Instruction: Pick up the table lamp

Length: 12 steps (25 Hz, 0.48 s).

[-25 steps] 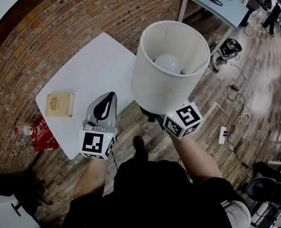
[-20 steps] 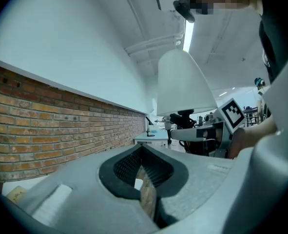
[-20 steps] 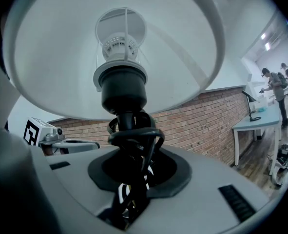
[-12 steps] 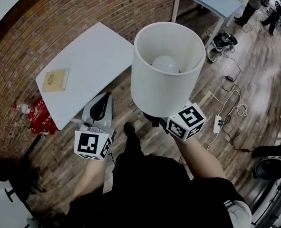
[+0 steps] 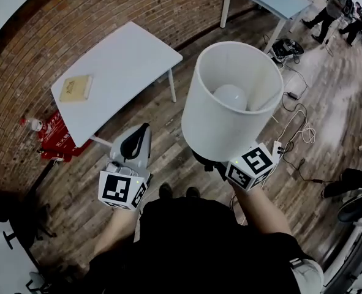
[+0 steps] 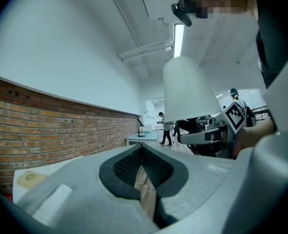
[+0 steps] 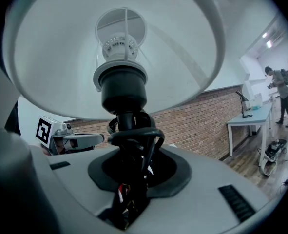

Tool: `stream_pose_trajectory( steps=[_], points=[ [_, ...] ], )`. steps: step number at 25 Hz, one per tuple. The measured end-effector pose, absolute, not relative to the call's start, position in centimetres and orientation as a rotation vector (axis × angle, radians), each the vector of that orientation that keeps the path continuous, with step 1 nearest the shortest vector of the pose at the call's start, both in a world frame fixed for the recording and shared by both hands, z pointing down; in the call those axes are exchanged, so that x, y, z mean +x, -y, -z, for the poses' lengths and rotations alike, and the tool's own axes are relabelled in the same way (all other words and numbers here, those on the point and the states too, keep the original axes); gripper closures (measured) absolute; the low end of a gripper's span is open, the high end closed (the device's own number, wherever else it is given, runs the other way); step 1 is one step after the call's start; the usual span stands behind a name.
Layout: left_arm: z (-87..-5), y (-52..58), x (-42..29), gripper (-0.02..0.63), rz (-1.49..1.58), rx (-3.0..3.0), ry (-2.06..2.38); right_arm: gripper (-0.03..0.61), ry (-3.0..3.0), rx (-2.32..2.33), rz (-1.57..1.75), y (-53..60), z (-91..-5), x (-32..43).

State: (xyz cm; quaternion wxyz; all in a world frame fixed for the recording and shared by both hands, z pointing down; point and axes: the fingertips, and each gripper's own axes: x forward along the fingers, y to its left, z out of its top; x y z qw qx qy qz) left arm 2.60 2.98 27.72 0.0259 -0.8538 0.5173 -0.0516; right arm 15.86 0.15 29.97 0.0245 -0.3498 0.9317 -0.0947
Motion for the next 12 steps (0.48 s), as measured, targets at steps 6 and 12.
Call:
stream_pose_trajectory(
  steps=[6,12],
  points=[
    [-26.4,-6.6,1.0,0.606,0.165,-2.621,-1.575,0.472,-2.867,-1.101,0.234,-3.0,-28.5,15.2],
    [-26.3,-7.6,-1.4,0.606,0.159,-2.616,-1.587,0.473,-2.851,-1.088,0.212,-4.3,-27.6,13.6]
  ],
)
